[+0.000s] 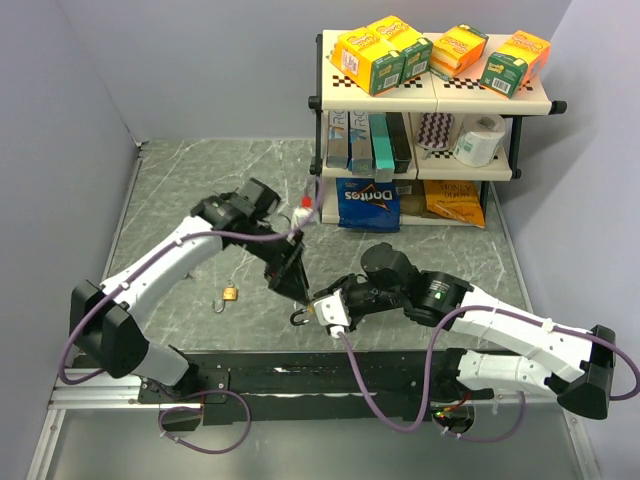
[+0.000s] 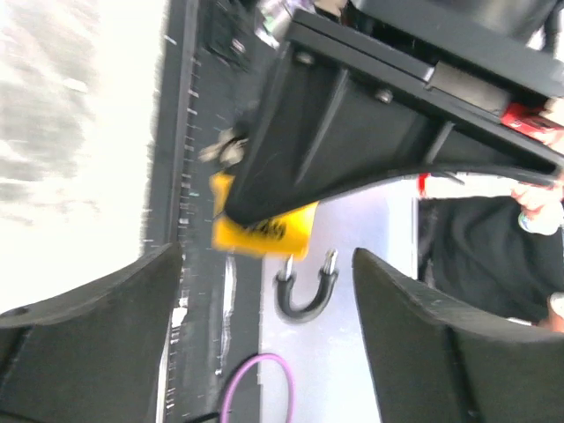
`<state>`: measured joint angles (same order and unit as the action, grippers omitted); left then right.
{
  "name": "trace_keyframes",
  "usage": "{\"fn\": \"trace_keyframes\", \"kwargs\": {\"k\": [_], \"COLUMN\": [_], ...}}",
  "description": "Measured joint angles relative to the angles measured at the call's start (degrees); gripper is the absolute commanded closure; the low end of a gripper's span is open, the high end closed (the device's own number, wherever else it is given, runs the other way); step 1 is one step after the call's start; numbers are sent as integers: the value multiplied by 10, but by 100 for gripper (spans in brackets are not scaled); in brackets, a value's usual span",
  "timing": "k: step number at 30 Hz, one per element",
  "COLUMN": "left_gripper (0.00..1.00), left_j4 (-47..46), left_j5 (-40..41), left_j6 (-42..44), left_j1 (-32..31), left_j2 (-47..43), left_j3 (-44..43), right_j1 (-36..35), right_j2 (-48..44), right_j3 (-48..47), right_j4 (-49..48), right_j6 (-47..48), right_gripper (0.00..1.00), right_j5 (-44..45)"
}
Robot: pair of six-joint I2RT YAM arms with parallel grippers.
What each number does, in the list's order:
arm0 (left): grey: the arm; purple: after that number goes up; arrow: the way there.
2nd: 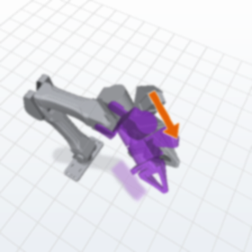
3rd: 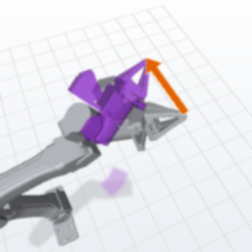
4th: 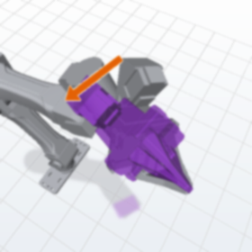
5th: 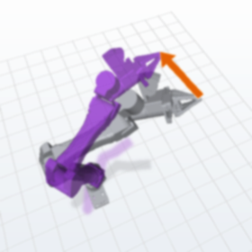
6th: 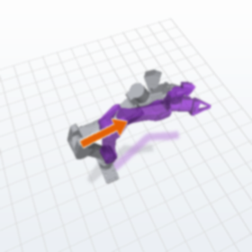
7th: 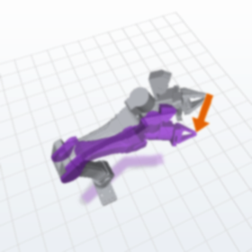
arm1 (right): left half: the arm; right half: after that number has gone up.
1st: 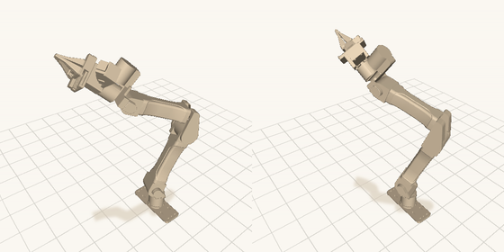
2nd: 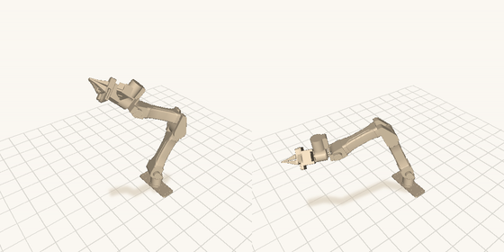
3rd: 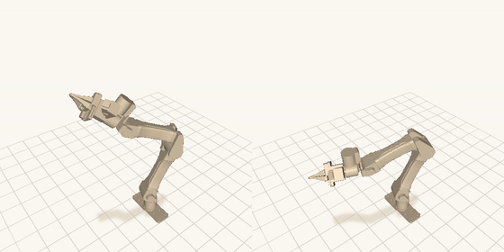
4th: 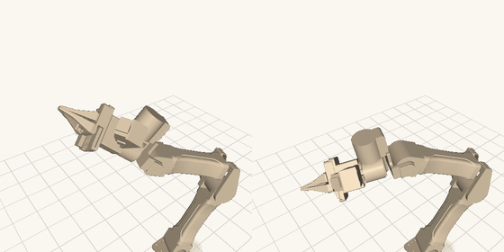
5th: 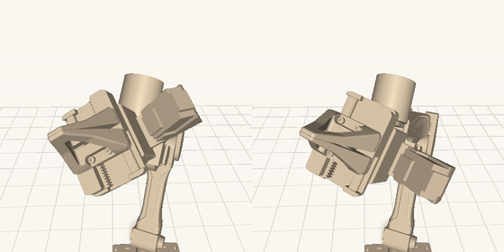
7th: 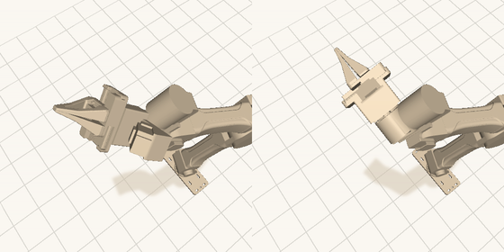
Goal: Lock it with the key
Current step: Pick up the lock from the center of the board.
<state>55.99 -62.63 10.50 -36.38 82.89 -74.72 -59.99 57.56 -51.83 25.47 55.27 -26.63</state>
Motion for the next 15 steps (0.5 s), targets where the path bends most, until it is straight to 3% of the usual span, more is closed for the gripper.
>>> {"fn": "trace_keyframes", "kwargs": {"k": [3, 8, 15], "left_gripper": [1, 4, 4], "left_j4": [35, 57, -59], "left_j5": [-4, 3, 80], "left_j6": [28, 43, -81], "left_j1": [58, 133, 147], "left_j2": [2, -18, -180], "left_j3": [-41, -71, 57], "right_j1": [0, 7, 42], "right_j2": [-1, -14, -20], "right_j3": [2, 7, -26], "right_j4": [-1, -15, -24], "right_j6": [-1, -12, -98], "right_gripper": [100, 100, 100], "right_j5": [15, 55, 67]}}
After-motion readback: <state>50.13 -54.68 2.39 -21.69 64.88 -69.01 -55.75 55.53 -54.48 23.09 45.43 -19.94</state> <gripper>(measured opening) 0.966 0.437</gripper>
